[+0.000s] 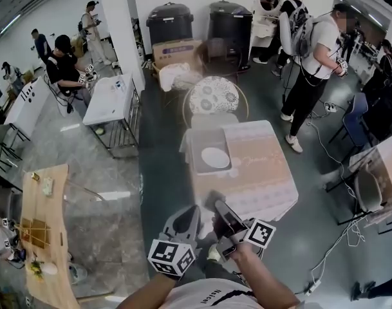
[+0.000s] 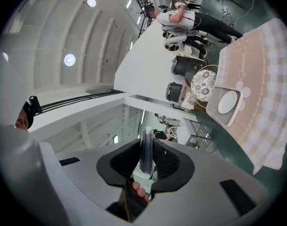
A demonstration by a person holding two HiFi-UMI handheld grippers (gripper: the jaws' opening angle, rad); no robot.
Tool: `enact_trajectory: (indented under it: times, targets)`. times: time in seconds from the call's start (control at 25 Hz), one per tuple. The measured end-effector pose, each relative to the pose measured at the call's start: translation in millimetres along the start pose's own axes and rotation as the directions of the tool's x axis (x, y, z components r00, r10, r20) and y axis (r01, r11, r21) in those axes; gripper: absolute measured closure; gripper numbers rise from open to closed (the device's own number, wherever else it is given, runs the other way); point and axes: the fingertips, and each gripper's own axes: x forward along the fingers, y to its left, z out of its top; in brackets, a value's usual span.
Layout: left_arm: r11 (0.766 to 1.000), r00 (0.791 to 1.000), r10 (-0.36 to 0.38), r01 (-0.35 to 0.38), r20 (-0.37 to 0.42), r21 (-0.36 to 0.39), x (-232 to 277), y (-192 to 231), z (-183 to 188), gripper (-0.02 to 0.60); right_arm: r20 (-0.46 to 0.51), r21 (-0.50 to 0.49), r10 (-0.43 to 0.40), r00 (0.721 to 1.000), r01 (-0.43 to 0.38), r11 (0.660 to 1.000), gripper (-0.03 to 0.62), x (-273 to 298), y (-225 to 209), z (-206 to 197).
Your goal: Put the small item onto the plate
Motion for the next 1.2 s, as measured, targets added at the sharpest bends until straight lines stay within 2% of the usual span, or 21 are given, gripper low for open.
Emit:
enact_trajectory:
  times: [0.4, 0.68, 1.0, 1.2]
  targets:
    - [0.999, 0.999, 0.036, -0.036, 0.012, 0.013, 88, 9, 15, 0.576, -0.032, 0.013, 0.023, 0.999, -0.023, 1.0, 0.503, 39, -35, 72]
    - [1.0, 1.0, 0.027, -0.027, -0.012, 0.008, 132, 30, 18, 0.575, -0.02, 0.034, -0.019, 1.0, 0.02, 0.999, 0.503, 61, -67, 98]
    - [0.997, 0.996, -0.068, 0.07, -0.049, 0.023, 197, 57, 13, 0.575, 0.008, 0.009, -0.088, 0.996, 0.088, 0.996, 0.503, 96, -111, 126]
    - [0.992, 0.989, -0.12, 0.122, -0.081, 0.025, 239, 88, 0, 0.576, 0.018, 0.008, -0.141, 0.99, 0.14, 0.99, 0.503, 128, -153, 135]
